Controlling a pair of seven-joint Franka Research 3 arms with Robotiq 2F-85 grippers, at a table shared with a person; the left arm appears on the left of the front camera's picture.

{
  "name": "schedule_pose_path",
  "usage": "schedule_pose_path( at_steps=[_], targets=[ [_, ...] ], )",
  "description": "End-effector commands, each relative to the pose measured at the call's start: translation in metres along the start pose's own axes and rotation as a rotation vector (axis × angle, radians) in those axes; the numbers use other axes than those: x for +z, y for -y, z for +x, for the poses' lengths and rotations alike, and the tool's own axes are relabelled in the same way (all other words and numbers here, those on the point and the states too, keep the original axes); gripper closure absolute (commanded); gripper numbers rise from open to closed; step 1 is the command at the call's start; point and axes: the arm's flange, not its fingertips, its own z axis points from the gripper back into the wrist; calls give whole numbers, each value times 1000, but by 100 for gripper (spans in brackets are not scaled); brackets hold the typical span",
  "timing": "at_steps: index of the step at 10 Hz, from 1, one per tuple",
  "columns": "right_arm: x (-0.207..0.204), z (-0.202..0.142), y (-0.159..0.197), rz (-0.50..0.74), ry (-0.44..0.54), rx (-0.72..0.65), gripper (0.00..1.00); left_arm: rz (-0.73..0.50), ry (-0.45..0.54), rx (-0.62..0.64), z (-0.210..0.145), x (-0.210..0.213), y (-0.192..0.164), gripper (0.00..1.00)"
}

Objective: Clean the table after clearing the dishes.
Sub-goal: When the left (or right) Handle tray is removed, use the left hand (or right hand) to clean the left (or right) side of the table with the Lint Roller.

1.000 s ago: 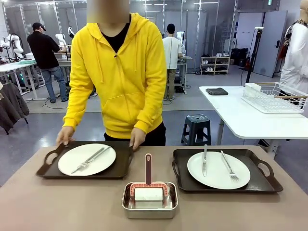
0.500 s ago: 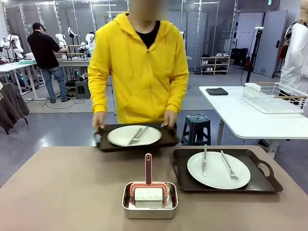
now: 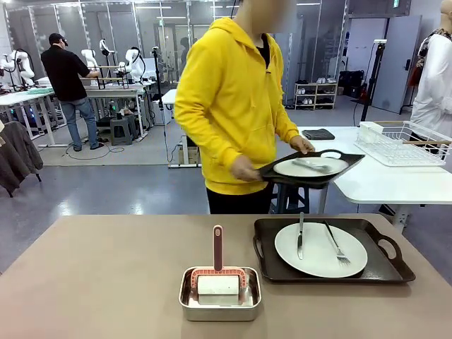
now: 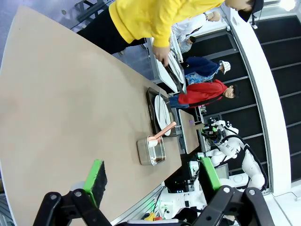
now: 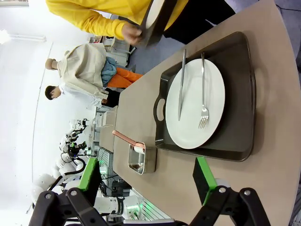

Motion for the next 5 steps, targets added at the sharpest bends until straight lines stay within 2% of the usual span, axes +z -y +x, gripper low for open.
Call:
schedule_pose_path(
  at_steps=[1, 5],
  targets=[
    [2, -1, -2, 2, 4, 3, 0, -5, 4, -6, -2, 2, 2, 0],
    [2, -1, -2, 2, 4, 3, 0, -5, 4, -6, -2, 2, 2, 0]
  ],
)
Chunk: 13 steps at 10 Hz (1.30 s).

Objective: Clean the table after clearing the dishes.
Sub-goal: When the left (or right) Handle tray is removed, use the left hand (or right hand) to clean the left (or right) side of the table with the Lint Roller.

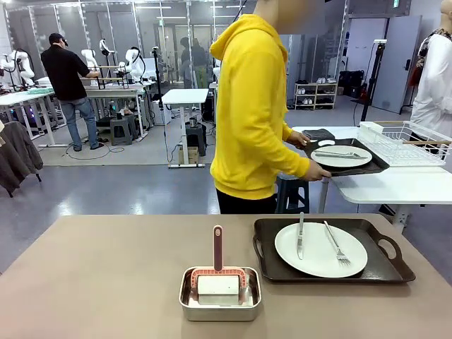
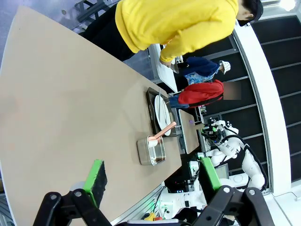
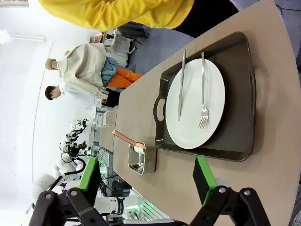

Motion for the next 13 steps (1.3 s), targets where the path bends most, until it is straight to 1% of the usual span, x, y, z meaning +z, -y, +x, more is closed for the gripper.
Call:
schedule_pose_path(
  at_steps=[1, 2, 3, 4, 7, 8, 10, 12, 13],
  targets=[
    [2, -1, -2, 2, 4, 3, 0, -5, 4, -6, -2, 2, 2, 0],
    [2, -1, -2, 2, 4, 3, 0, 0, 0, 0, 0, 0, 0, 0],
    [2, -1, -2, 2, 4, 3, 0, 24, -93, -97, 12, -12, 14, 0],
    [2, -1, -2, 2, 4, 3, 0, 50, -187, -168, 25, -33, 28, 0],
    [2, -1, -2, 2, 4, 3, 0, 121, -474, -400, 59, -136, 86, 0],
    [2, -1, -2, 2, 4, 3, 0, 159, -614, -513, 61, -182, 109, 0],
    [2, -1, -2, 2, 4, 3, 0, 234, -819, -677, 51, -268, 145, 0],
    [2, -1, -2, 2, 4, 3, 0, 287, -977, -856, 29, -351, 169, 0],
    [2, -1, -2, 2, 4, 3, 0, 290, -1042, -918, 15, -382, 175, 0]
  ],
)
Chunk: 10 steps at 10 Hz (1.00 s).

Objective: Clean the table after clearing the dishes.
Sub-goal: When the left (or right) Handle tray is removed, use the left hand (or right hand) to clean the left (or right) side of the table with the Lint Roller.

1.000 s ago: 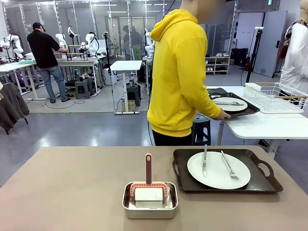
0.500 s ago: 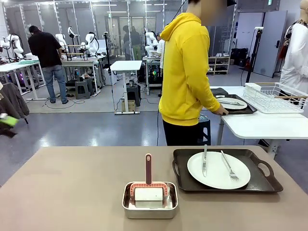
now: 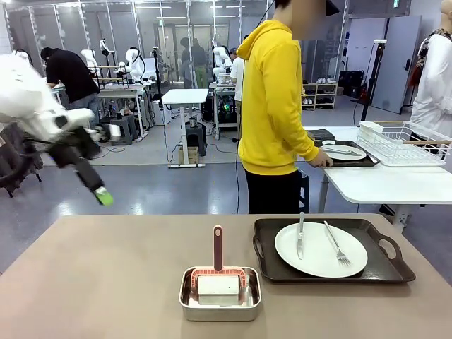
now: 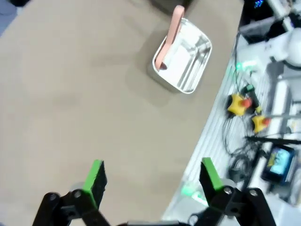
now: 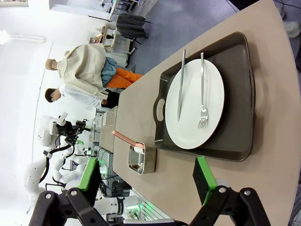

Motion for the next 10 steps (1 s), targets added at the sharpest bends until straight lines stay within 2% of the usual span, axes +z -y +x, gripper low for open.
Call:
schedule_pose_path(
  at_steps=[1, 3, 4, 5, 6, 10],
  targets=[
    [1, -1, -2, 2, 3, 4, 0, 79, -95, -113, 23, -25, -4, 0],
    [1, -1, -2, 2, 3, 4, 0, 85, -159, -183, 53, -54, 12, 0],
    [1, -1, -2, 2, 3, 4, 0, 92, -161, -203, 59, -59, 18, 0],
    [1, -1, -2, 2, 3, 4, 0, 113, -117, -236, 58, -55, 21, 0],
    [1, -1, -2, 2, 3, 4, 0, 58, -161, -182, 59, -66, 20, 0],
    [1, -1, -2, 2, 3, 4, 0, 58, -161, -182, 59, -66, 20, 0]
  ],
)
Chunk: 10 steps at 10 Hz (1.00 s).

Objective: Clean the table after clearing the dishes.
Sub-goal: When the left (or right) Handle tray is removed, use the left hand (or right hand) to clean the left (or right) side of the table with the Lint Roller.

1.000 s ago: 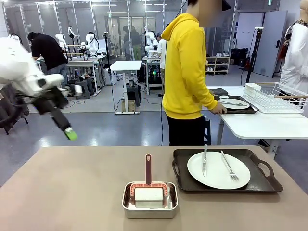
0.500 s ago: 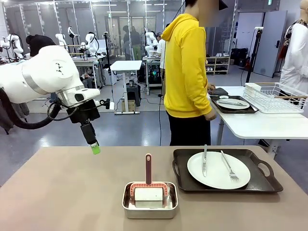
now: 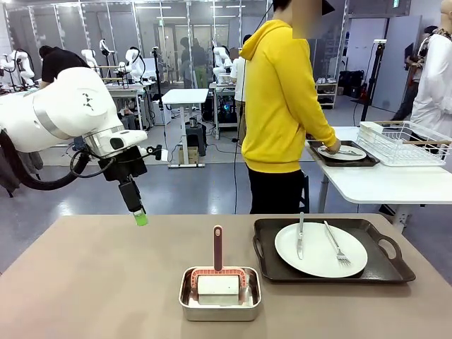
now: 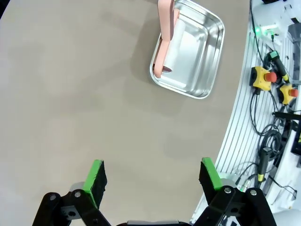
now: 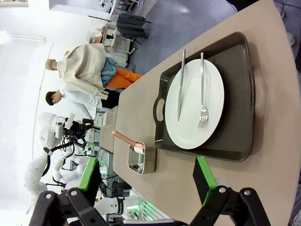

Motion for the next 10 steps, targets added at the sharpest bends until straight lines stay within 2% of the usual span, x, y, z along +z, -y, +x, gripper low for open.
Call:
schedule_pose_path(
  at_steps=[1, 2, 3, 6, 7, 10],
  targets=[
    [1, -1, -2, 3, 3, 4, 0, -9, -3, 8, -2, 1, 1, 0],
    [1, -1, -2, 3, 3, 4, 0, 0, 0, 0, 0, 0, 0, 0],
    [1, -1, -2, 3, 3, 4, 0, 17, -11, -111, 16, -7, -1, 0],
    [1, -1, -2, 3, 3, 4, 0, 15, -64, -280, 73, -19, -4, 0],
    [1, -1, -2, 3, 3, 4, 0, 37, -108, -307, 89, -24, -3, 0],
    [1, -1, -2, 3, 3, 4, 0, 1, -143, -356, 125, -29, -12, 0]
  ],
)
